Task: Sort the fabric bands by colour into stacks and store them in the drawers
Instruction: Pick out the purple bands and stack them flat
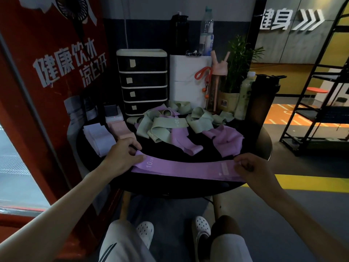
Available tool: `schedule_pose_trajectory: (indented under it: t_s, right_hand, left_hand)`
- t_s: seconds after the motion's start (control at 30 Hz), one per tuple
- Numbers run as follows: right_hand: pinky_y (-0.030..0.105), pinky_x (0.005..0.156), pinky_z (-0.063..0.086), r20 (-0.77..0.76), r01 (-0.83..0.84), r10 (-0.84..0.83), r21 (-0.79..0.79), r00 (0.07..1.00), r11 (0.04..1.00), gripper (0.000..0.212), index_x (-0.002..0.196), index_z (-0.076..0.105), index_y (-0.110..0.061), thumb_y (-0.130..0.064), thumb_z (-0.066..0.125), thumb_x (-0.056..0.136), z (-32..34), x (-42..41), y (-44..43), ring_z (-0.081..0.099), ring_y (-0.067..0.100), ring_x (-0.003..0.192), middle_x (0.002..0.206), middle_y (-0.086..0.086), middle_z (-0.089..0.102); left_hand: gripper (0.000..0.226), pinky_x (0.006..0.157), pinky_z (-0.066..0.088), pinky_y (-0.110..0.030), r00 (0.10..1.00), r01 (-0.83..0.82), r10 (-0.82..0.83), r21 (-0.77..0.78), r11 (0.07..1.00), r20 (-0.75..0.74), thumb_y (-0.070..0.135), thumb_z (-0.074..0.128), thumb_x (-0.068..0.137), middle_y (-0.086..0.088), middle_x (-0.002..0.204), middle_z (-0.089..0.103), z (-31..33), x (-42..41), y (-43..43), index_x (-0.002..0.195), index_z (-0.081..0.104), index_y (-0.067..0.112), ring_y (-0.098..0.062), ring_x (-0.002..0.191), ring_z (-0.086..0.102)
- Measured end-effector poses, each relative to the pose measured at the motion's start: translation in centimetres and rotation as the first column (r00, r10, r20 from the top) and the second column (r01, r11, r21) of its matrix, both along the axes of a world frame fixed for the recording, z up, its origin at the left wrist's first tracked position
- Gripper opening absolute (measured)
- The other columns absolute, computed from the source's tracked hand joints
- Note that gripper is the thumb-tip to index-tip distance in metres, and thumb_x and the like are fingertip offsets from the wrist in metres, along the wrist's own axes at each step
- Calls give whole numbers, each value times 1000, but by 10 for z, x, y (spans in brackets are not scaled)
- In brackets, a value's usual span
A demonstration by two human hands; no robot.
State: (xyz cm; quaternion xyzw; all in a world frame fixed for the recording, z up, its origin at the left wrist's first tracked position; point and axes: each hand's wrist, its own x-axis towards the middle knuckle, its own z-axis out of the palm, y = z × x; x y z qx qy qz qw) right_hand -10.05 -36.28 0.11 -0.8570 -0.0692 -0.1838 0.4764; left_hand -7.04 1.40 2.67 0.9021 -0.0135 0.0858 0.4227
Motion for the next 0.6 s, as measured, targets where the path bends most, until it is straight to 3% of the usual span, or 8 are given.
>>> schedule_pose_trajectory:
  t_s: [0.23, 0.33, 0.43, 0.5, 0.6]
  right_hand:
    - [12, 52, 38, 20, 4, -3, -26, 1000, 1000, 22, 84, 66, -19, 3, 66, 85, -7, -4, -3, 47, 4, 58, 64, -1, 51]
    - [25, 56, 39, 19, 28, -26, -98, 999, 995, 23, 84, 66, -22, 1, 67, 84, -9, -3, -4, 47, 8, 58, 65, -6, 52]
    - [35, 64, 47, 38, 58, -51, -223, 998, 973, 23, 86, 66, -23, -2, 70, 82, -11, -2, -4, 51, 14, 73, 82, -6, 51]
    - [44, 71, 50, 109, 94, -63, -309, 992, 946, 21, 91, 69, -22, -6, 74, 79, -13, -2, -4, 52, 20, 86, 94, -4, 51]
    - [44, 78, 44, 167, 115, -57, -365, 984, 924, 21, 92, 72, -22, -10, 77, 76, -15, -4, -2, 49, 25, 98, 101, -7, 51]
  left_hand:
    - [23, 75, 55, -41, 1000, -8, 8, 39, 999, 17, 19, 83, 78, -8, 81, 70, -3, -5, -5, 88, 63, 22, -25, 79, 68]
    - [21, 70, 52, -33, 999, -1, -1, 64, 998, 39, 17, 83, 79, -5, 82, 68, -5, -6, -7, 86, 63, 21, -22, 77, 65]
    - [20, 64, 44, -21, 997, 12, -24, 167, 986, 68, 18, 81, 80, 1, 87, 61, -8, -7, -7, 87, 63, 22, -18, 78, 58]
    - [17, 72, 41, -23, 993, 9, -41, 269, 963, 113, 22, 78, 83, 3, 96, 52, -10, -7, -7, 93, 64, 21, -17, 90, 53]
    - [19, 87, 41, -30, 976, 74, -141, 352, 933, 168, 39, 72, 85, 7, 104, 49, -9, -11, -19, 97, 66, 25, -13, 101, 47]
